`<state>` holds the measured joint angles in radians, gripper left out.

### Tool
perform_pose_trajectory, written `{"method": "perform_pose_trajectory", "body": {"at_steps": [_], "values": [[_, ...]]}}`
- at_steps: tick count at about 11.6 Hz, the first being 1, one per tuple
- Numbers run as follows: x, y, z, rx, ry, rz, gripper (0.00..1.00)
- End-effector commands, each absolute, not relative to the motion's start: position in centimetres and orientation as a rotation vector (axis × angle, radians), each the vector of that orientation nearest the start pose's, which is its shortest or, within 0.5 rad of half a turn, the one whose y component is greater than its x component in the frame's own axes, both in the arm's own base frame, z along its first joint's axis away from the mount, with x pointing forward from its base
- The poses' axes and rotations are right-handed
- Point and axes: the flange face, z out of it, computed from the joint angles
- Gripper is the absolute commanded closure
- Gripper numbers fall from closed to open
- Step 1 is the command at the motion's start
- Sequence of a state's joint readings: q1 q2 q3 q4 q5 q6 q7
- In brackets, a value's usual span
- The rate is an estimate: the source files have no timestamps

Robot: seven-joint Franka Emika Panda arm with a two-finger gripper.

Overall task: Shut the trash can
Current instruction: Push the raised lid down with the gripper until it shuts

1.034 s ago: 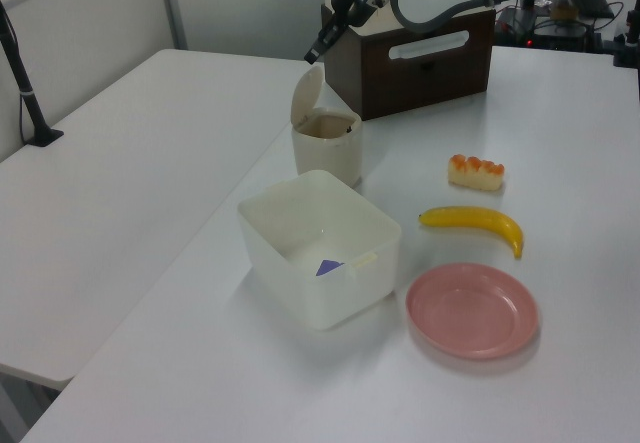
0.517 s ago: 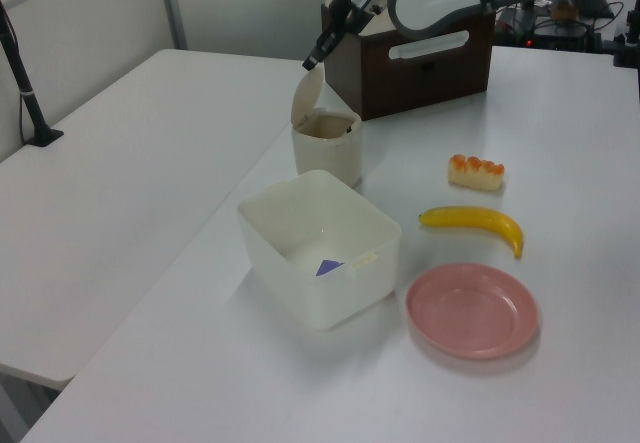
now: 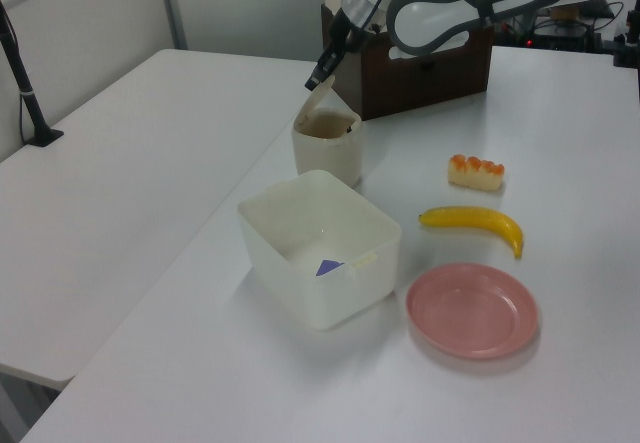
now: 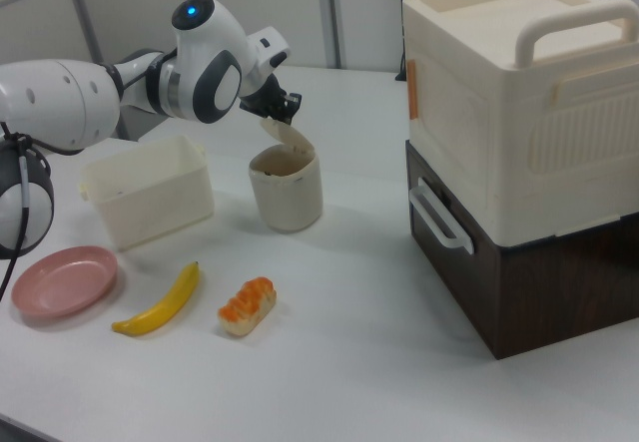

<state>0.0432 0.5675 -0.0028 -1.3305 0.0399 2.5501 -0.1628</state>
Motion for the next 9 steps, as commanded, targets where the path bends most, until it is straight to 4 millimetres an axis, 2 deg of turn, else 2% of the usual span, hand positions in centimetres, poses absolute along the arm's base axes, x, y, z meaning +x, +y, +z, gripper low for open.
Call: {"method": "perform_pose_trajectory", "body": {"at_steps": [1, 3, 7, 9], "values": [[73.5, 3.4, 48.6, -3.025, -0.304, -0.838, 1.00], [72.7, 3.2, 48.3, -3.042, -0.299, -0.749, 1.00], [72.2, 2.7, 44.6, -3.064, -0.298, -0.648, 1.00], [72.0, 2.2, 43.8, -3.070, -0.283, -0.622, 1.00]]}}
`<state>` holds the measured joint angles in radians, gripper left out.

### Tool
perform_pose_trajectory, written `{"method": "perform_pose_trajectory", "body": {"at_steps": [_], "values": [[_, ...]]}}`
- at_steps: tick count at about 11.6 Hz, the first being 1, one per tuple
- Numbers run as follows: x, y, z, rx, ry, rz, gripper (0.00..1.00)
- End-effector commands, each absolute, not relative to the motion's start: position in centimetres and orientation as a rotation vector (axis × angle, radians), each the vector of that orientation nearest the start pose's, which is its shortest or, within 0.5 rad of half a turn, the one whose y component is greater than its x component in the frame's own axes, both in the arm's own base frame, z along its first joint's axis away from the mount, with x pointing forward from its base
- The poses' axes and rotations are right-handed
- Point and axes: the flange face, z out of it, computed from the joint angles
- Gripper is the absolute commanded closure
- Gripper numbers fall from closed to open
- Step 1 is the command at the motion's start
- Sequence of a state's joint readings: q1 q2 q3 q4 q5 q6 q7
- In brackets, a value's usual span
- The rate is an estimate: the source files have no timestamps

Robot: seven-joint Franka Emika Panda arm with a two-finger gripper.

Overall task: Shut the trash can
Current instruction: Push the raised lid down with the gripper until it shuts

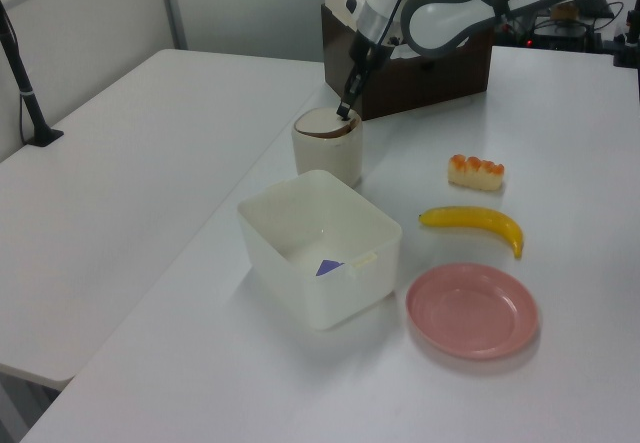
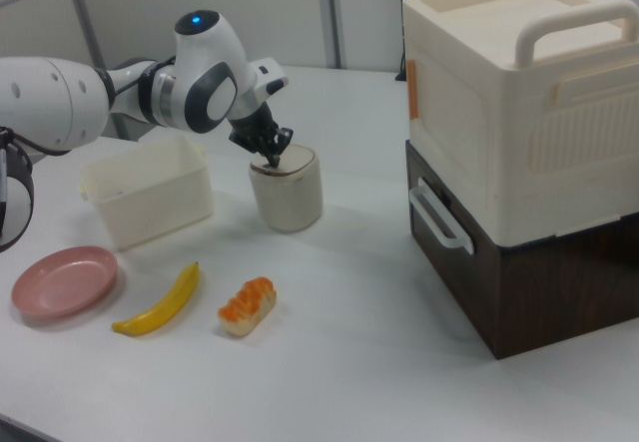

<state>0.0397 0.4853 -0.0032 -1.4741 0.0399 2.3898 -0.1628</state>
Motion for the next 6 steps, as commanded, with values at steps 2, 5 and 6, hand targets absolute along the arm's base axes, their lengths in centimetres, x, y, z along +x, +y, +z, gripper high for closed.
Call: {"method": "perform_pose_trajectory", "body": {"at_steps": [2, 5, 6], "values": [[72.0, 2.2, 42.6, -3.075, -0.288, -0.594, 1.00], [72.0, 2.2, 40.8, -3.082, -0.291, -0.551, 1.00], [71.9, 2.2, 40.0, -3.086, -0.295, -0.529, 1.00]]}}
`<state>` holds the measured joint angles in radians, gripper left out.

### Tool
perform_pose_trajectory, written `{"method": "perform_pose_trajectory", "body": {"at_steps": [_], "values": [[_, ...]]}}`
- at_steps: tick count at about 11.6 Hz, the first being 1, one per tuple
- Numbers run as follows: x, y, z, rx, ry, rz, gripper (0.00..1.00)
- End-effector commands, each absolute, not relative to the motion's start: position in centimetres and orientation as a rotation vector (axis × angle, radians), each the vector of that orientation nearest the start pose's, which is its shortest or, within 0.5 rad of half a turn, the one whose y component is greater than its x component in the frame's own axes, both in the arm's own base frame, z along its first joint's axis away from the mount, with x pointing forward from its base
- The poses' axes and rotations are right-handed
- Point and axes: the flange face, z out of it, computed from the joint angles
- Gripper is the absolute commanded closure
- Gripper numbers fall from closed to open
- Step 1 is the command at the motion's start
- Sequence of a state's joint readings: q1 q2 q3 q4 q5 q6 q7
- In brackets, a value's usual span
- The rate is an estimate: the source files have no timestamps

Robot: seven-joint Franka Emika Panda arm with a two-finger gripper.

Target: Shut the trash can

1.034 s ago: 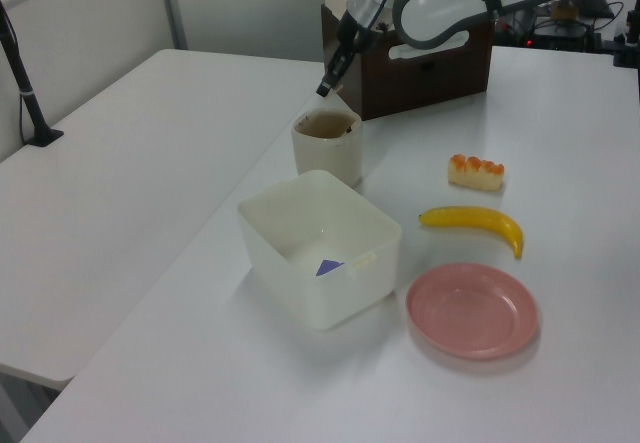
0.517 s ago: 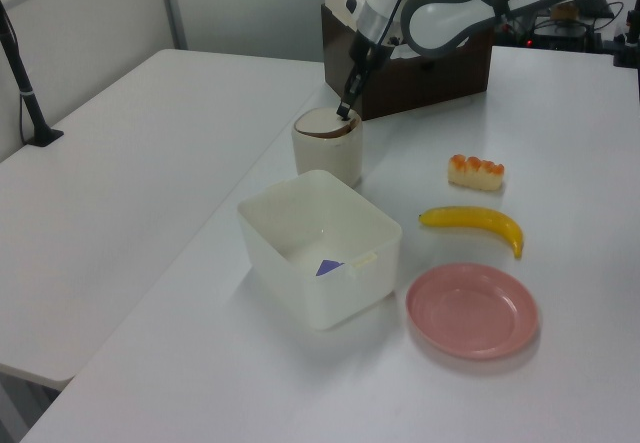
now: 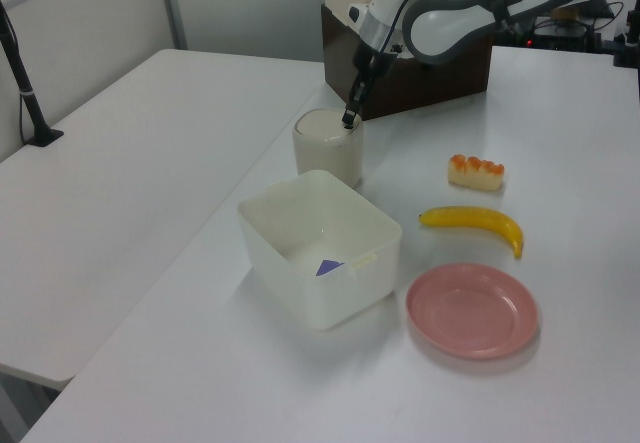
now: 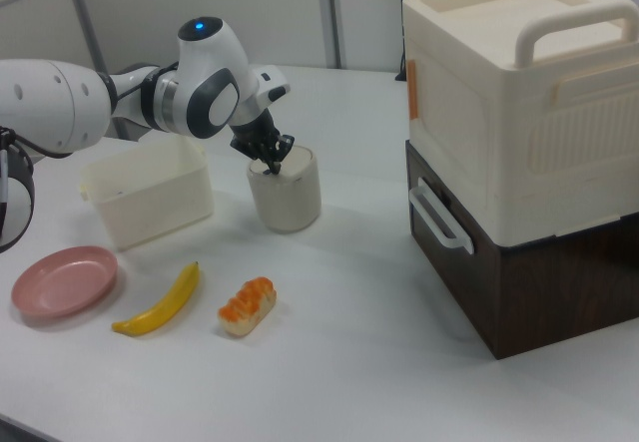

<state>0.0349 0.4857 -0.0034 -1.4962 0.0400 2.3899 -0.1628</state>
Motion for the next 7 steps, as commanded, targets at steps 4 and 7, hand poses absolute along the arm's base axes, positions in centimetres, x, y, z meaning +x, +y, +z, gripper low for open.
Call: {"method": "perform_pose_trajectory", "body": {"at_steps": [4, 7], "values": [[71.8, 2.2, 45.1, -3.057, -0.267, -0.646, 1.00], [71.1, 2.2, 49.6, -3.047, -0.249, -0.612, 0.99]]}}
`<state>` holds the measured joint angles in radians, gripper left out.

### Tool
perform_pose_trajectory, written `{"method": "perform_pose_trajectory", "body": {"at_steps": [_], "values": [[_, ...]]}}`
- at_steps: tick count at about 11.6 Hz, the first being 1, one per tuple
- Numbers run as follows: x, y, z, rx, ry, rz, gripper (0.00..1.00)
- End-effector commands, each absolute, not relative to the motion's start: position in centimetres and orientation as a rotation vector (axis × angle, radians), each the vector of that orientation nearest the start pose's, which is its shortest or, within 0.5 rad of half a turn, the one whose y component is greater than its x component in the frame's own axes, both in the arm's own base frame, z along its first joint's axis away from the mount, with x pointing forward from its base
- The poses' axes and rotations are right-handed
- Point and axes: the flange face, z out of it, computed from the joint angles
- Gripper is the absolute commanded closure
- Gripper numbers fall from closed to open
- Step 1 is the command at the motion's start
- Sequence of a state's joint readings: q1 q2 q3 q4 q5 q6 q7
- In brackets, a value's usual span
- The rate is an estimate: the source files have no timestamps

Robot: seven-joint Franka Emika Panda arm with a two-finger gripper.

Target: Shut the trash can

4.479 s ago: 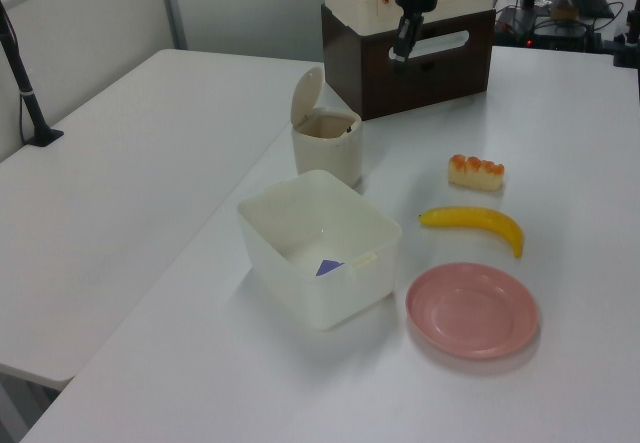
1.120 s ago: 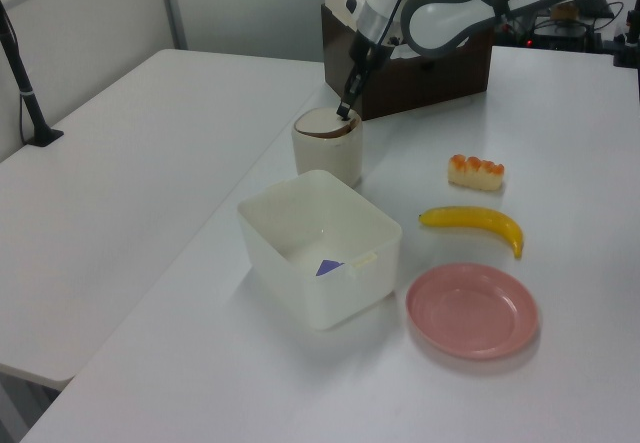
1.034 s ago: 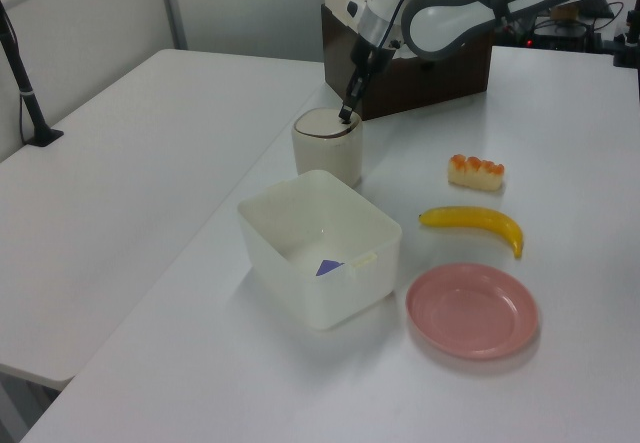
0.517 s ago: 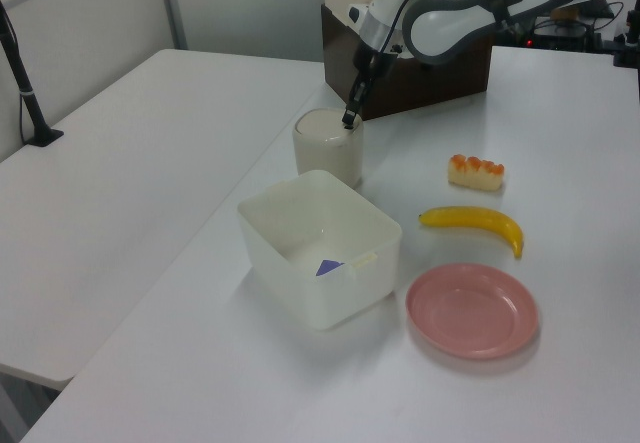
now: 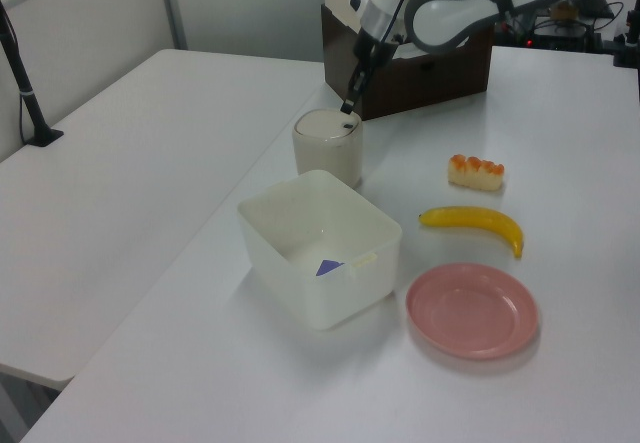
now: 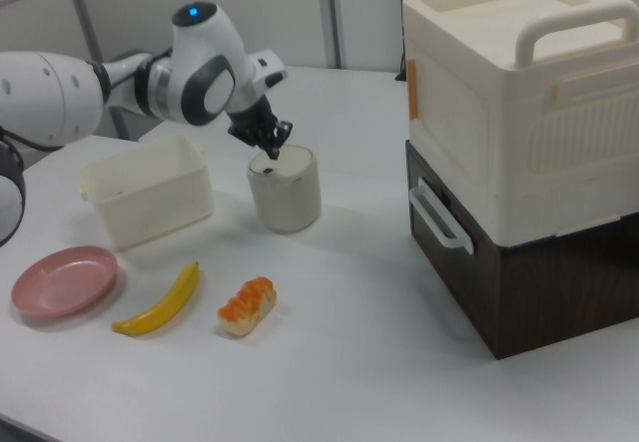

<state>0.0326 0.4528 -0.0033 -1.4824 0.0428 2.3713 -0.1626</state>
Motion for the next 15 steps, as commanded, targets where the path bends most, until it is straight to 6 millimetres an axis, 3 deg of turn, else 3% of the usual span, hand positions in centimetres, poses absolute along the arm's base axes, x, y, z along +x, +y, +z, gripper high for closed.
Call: {"method": "perform_pose_trajectory", "body": {"at_steps": [1, 4, 5, 6, 11, 15], "values": [[70.6, 1.9, 50.1, -3.056, -0.246, -0.570, 0.91], [69.2, 2.0, 51.3, -3.069, -0.249, -0.463, 0.28], [69.0, 1.9, 51.7, -3.067, -0.204, -0.457, 0.10], [68.3, 2.0, 52.8, -3.069, -0.150, -0.444, 0.00], [64.2, 1.6, 55.3, -3.113, -0.165, -0.157, 0.00], [61.8, 0.2, 58.6, -3.128, -0.044, -0.120, 0.00]]}}
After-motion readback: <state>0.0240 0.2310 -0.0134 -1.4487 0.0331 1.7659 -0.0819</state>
